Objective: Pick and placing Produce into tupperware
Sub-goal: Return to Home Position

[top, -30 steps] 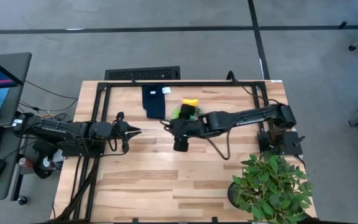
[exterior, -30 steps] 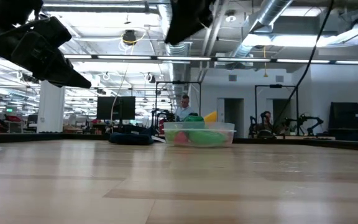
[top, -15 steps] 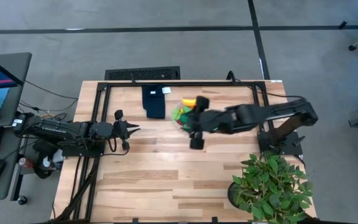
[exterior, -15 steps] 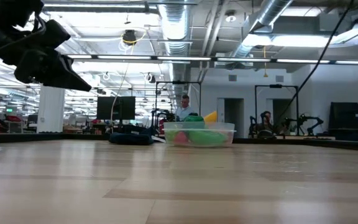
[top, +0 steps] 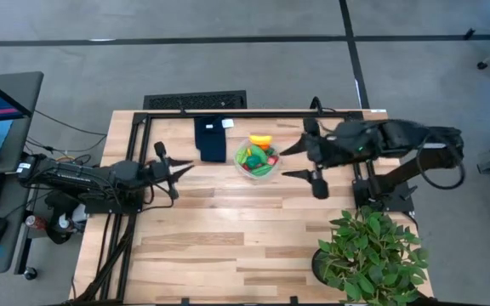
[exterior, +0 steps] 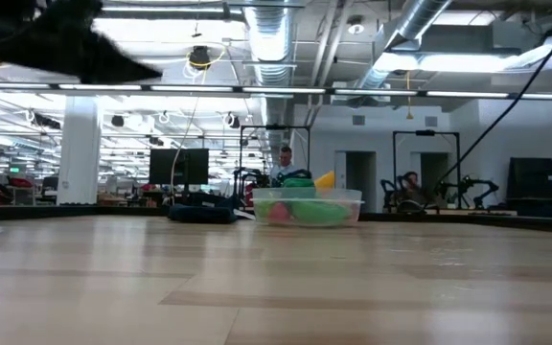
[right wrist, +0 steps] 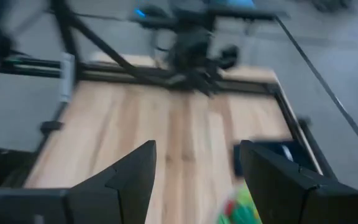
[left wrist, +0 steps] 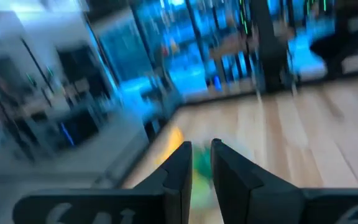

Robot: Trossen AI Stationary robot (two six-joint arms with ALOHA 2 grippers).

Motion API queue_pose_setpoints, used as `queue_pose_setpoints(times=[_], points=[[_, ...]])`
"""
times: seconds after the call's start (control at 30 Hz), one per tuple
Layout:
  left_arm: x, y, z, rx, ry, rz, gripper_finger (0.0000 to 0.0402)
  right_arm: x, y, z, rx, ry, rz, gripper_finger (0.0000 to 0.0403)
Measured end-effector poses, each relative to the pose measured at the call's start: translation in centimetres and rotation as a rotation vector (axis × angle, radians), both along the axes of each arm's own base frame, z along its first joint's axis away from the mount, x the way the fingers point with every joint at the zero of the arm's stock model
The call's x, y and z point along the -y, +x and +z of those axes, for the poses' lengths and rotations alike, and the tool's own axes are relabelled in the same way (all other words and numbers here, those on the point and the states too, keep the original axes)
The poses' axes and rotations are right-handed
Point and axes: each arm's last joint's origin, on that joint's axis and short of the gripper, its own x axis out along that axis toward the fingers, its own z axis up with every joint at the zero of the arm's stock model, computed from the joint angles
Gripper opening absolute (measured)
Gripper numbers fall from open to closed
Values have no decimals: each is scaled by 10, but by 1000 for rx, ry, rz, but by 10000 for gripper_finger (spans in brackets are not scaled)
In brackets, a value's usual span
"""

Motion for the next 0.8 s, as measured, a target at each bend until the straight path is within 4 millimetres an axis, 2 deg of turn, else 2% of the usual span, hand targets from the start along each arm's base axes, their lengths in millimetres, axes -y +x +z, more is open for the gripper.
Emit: queue_pose_setpoints(times=[0.27, 0.37, 0.57, 0.8], points=[[3, -8, 40, 386, 138, -100, 50, 11, -12, 11, 74, -33, 328, 226], [3, -14, 49, 464, 150, -123, 50, 20, -16, 12, 83, -36, 403, 226], [-2, -25, 66, 445, 130, -131, 50, 45, -17, 5, 87, -32, 415, 226], [-4, -41, 94, 301, 91, -189, 50, 79, -38, -12, 206, -55, 251, 226]])
